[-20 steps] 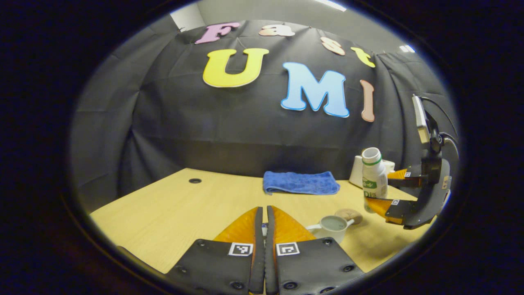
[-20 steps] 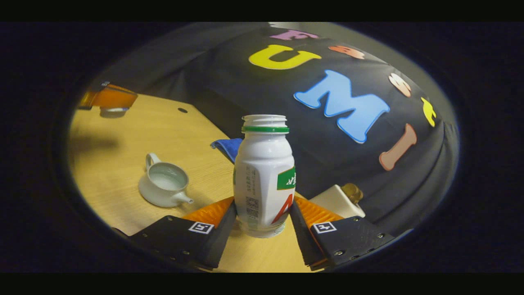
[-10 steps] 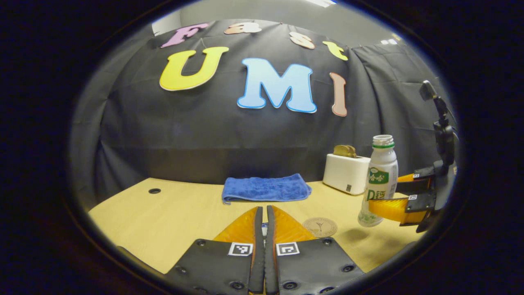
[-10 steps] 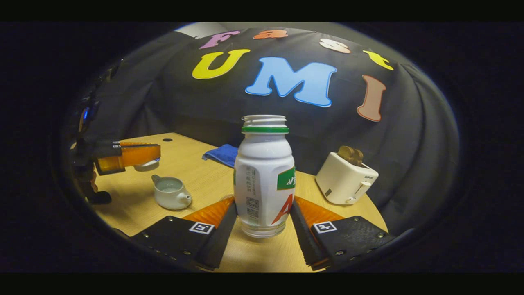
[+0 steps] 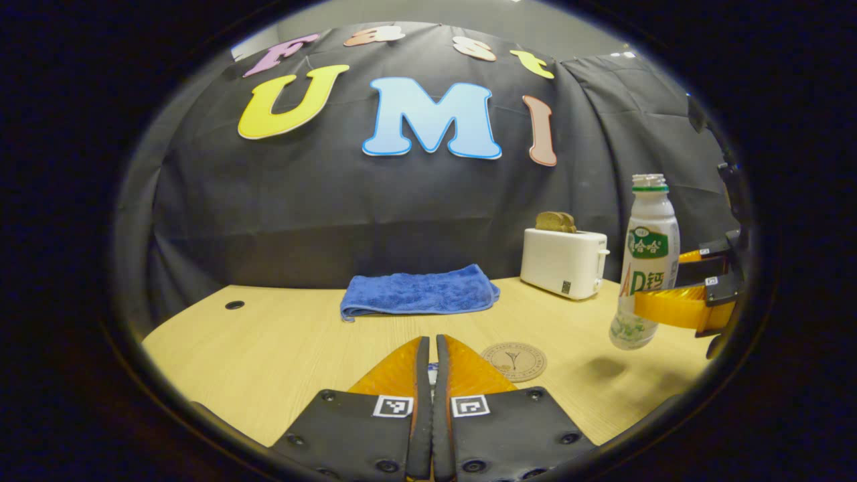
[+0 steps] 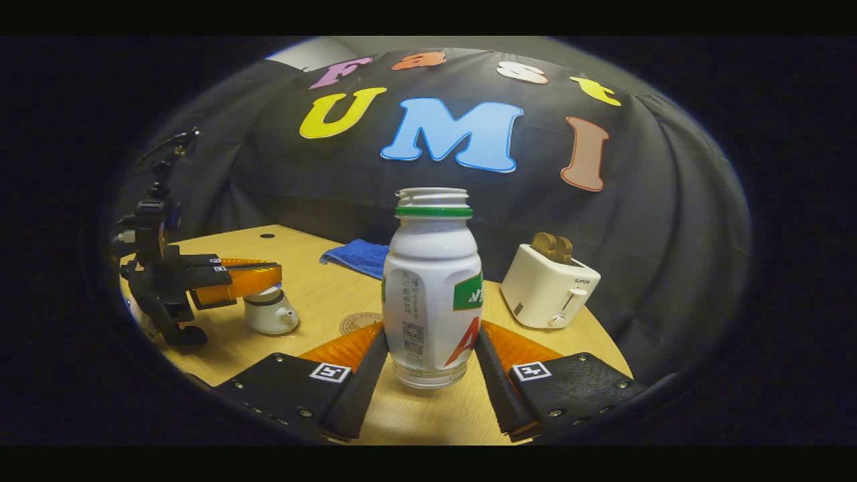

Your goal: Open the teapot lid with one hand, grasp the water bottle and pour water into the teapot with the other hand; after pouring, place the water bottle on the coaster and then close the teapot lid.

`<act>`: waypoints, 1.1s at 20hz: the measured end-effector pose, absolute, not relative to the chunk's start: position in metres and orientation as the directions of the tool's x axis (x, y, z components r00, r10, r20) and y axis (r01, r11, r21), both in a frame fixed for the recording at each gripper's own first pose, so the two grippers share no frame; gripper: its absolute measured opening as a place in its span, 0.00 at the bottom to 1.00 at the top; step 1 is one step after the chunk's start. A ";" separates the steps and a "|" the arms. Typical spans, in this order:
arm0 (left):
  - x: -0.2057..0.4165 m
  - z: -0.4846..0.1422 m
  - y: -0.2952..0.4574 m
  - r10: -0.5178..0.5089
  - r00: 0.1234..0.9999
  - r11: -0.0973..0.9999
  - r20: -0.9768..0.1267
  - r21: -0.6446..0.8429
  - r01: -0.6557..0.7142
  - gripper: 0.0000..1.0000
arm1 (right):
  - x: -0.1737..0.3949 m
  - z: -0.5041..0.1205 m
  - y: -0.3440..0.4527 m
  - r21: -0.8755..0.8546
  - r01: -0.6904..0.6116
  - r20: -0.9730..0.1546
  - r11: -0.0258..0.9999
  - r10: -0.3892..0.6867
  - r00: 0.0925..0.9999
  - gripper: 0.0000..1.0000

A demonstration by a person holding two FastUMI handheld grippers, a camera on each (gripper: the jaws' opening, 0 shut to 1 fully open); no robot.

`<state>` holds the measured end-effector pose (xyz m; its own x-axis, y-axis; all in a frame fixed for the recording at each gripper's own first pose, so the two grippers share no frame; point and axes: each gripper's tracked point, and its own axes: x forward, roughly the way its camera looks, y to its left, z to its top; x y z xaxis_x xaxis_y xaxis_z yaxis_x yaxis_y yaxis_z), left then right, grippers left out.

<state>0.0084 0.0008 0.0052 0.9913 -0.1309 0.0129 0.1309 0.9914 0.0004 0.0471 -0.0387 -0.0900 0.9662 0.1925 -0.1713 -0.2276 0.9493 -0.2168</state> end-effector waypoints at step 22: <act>-0.020 0.029 0.008 -0.082 0.993 0.997 0.086 -0.003 0.083 0.41 | 0.043 -0.091 -0.042 -0.181 -0.232 -0.195 0.956 0.196 0.961 0.73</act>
<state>-0.0202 0.0075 0.0286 0.9929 -0.0822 0.0855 0.0827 0.9966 -0.0028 0.0430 -0.0420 -0.0914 0.9610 0.1962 -0.1951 -0.2319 0.9558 -0.1810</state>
